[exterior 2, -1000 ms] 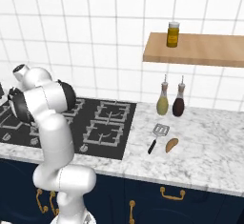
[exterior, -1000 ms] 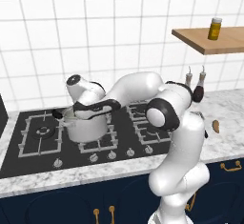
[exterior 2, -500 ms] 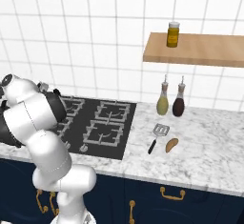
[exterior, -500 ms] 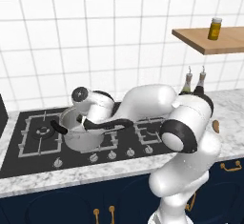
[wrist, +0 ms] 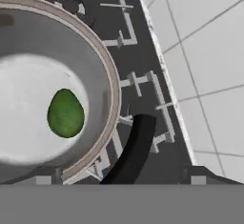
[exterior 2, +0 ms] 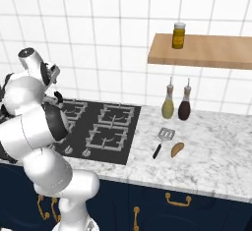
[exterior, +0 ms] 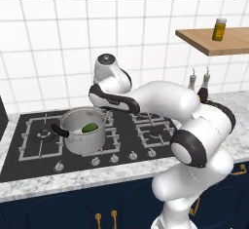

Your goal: Put the avocado and sweet potato in the pot. Retrieve the spatula and lightly stir the vegetables in the pot.

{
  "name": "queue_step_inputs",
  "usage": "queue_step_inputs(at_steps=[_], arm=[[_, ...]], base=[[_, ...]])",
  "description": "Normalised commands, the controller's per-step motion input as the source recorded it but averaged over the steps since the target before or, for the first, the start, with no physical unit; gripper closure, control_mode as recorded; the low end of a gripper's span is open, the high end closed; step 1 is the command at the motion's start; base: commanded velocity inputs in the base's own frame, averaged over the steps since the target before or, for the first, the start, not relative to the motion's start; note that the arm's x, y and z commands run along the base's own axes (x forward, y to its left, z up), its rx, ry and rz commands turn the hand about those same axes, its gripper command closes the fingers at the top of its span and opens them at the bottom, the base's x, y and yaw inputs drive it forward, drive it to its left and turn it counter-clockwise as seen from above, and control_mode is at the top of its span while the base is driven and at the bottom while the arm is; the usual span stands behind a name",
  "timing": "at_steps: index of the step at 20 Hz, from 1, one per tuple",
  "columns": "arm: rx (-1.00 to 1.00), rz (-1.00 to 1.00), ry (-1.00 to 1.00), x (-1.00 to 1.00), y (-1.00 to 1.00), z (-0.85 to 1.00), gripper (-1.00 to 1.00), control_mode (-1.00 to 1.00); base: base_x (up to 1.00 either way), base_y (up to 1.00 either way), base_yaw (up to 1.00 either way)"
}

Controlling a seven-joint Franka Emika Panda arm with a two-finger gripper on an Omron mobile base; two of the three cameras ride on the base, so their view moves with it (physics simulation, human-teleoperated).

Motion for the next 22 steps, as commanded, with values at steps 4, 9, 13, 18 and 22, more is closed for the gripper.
queue_step_inputs(at_steps=[4, 9, 13, 18, 22], arm=[[0.03, -0.27, -0.12, -0.9, -0.86, 0.96, -1.0, -1.0], [0.0, -0.57, 0.09, -0.13, -1.0, 0.49, -1.0, -1.0], [0.05, -0.53, 0.05, -0.06, -1.0, -0.14, -1.0, -1.0], [0.1, -0.46, 0.03, -0.31, -1.0, -0.48, -1.0, -1.0], [0.11, -0.44, 0.0, -0.3, -1.0, -0.64, -1.0, -1.0]], base=[[0.0, 0.0, 0.0], [0.0, 0.0, 0.0], [0.0, 0.0, 0.0], [0.0, 0.0, 0.0], [0.0, 0.0, 0.0]])
